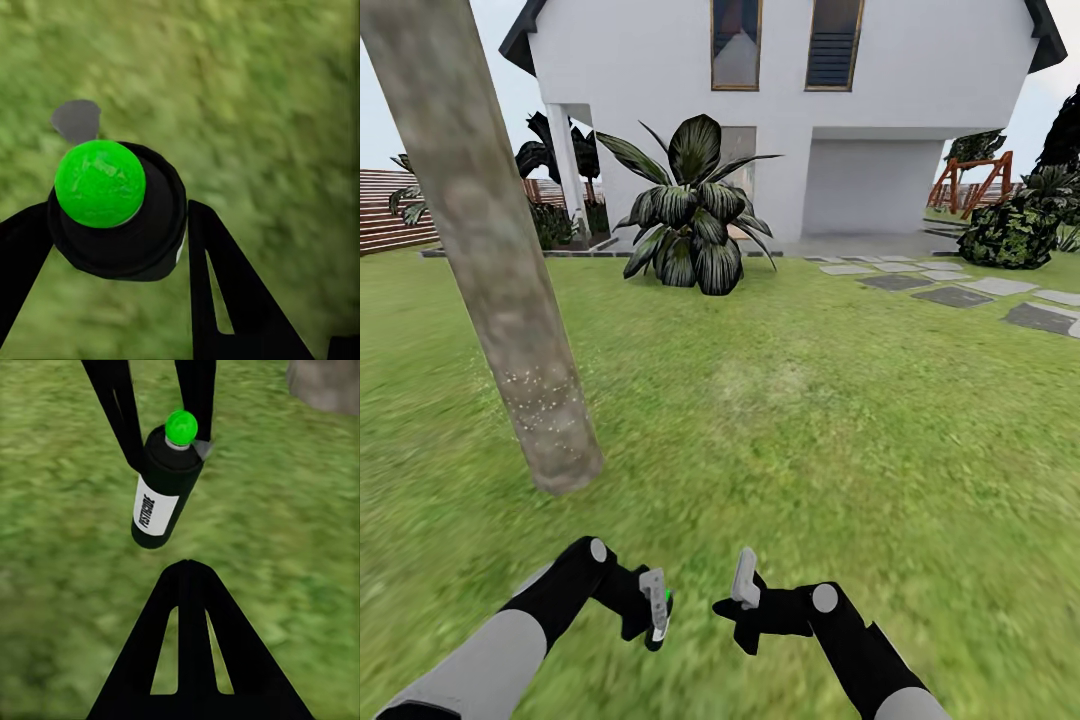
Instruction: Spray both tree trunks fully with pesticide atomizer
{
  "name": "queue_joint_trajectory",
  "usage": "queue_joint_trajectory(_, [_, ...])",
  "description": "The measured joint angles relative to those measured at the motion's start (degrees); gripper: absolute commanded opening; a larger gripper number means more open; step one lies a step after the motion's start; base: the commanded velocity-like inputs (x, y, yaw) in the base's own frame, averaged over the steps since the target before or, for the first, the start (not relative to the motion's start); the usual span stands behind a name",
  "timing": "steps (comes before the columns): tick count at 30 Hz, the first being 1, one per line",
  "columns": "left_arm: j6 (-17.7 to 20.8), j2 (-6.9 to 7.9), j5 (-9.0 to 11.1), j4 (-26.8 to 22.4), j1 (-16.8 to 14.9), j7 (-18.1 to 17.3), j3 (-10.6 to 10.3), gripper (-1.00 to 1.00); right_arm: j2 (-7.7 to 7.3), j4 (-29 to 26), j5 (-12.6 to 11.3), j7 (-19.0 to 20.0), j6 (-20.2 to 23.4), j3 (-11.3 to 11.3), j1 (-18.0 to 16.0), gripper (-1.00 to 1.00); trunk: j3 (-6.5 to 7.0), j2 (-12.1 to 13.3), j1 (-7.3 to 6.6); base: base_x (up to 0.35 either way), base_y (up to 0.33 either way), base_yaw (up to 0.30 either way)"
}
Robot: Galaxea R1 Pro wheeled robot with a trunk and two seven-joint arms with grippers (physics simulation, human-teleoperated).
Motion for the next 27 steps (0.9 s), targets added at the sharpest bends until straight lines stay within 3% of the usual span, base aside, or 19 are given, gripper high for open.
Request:
queue_joint_trajectory(7, [-0.1, -2.07, -0.1, 0.1, 0.0, 0.1, -0.2, -1.0, 0.0, 0.0, 0.1, -0.1, 0.0, 0.0, 0.0, -1.0, 0.0, 0.0, 0.0, 0.0, 0.0, 0.0])
queue_joint_trajectory(13, [-0.5, -2.99, -0.1, 0.1, 0.1, -0.2, -0.2, -1.0, 0.0, -0.1, 0.1, -0.1, 0.0, 0.0, 0.0, -1.0, 0.0, 0.0, 0.0, 0.0, 0.0, 0.0])
queue_joint_trajectory(17, [-0.8, -3.37, -1.5, 0.6, 0.1, -0.3, -0.3, -1.0, 0.0, -0.2, 0.0, -0.1, 0.0, 0.0, 0.0, -1.0, 0.0, 0.0, 0.0, 0.0, 0.0, 0.0])
queue_joint_trajectory(22, [-0.9, -3.94, -1.6, 1.3, 0.1, -0.2, -1.9, -1.0, 0.0, -1.1, 0.0, -0.1, 0.0, 0.0, 0.0, -1.0, 0.0, 0.0, 0.0, 0.0, 0.0, 0.0])
queue_joint_trajectory(27, [-1.2, -4.38, -1.4, 1.3, 0.2, -0.2, -2.2, -1.0, 0.0, -1.3, 0.0, -0.1, 0.0, 0.0, 0.0, -1.0, 0.0, 0.0, 0.0, 0.0, 0.0, 0.0])
